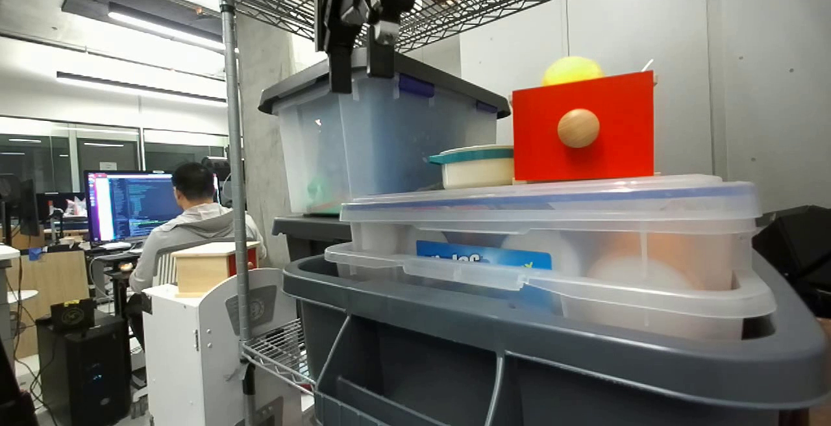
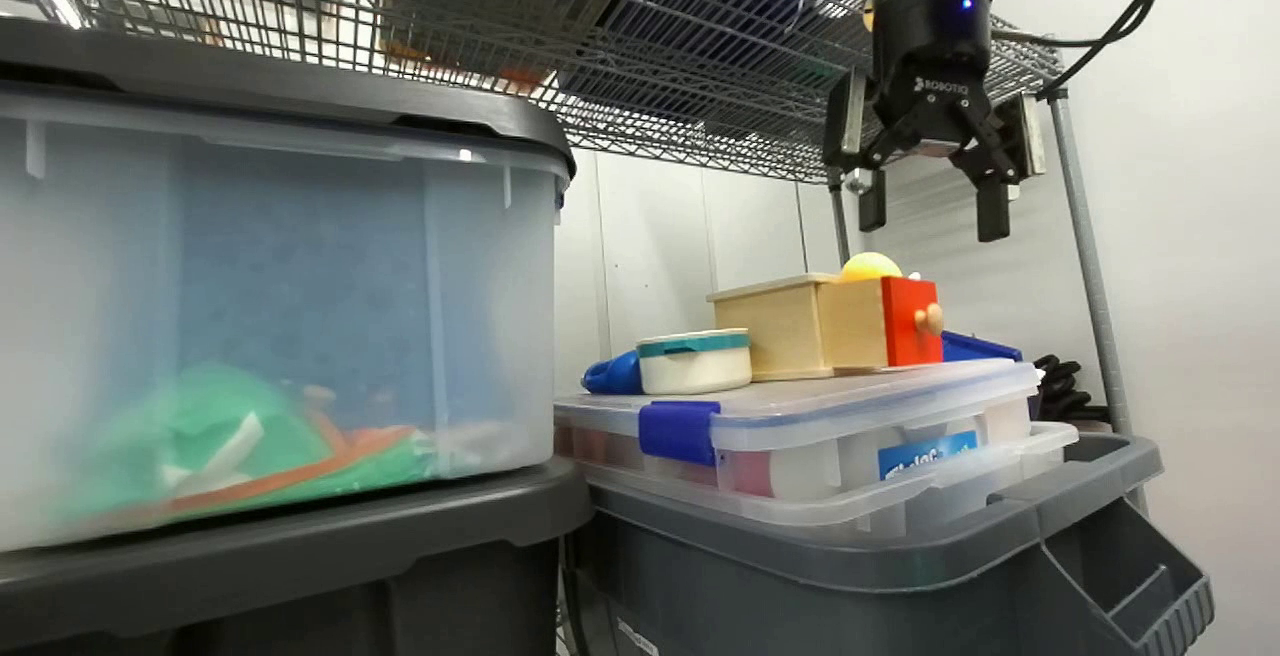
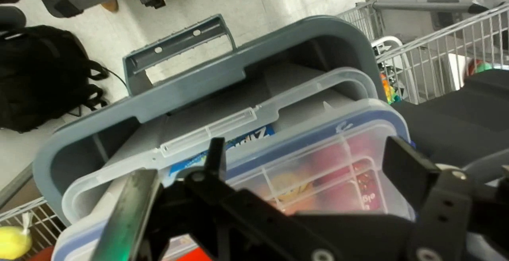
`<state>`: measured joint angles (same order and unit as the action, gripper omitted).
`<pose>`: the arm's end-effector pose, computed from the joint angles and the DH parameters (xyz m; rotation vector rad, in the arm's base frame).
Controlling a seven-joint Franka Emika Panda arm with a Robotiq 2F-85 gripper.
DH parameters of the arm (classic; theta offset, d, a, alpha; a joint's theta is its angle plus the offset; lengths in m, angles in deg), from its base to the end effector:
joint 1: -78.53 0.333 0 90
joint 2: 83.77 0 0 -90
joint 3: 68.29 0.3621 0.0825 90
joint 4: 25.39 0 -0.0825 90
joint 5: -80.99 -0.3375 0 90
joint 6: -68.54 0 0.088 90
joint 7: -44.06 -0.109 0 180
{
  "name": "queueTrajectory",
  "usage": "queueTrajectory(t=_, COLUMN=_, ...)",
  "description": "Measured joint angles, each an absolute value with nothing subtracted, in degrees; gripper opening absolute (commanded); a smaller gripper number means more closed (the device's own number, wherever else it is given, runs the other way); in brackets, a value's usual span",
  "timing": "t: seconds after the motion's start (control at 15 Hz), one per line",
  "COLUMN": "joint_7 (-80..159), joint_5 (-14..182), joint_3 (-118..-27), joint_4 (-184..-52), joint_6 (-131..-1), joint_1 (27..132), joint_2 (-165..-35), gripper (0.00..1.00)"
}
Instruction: Put the brown and orange plushies in the open drawer
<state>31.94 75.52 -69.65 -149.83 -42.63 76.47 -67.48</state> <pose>0.4173 -0.0195 0.5731 -3.0058 0.4583 -0.0684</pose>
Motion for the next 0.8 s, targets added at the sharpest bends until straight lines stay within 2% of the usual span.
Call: queueTrajectory(t=0.8, joint_7=38.2, joint_5=79.4, joint_3=-68.0, joint_4=-160.0, joint_6=-40.7, joint_1=76.5, joint_2=-57.8, gripper=1.00)
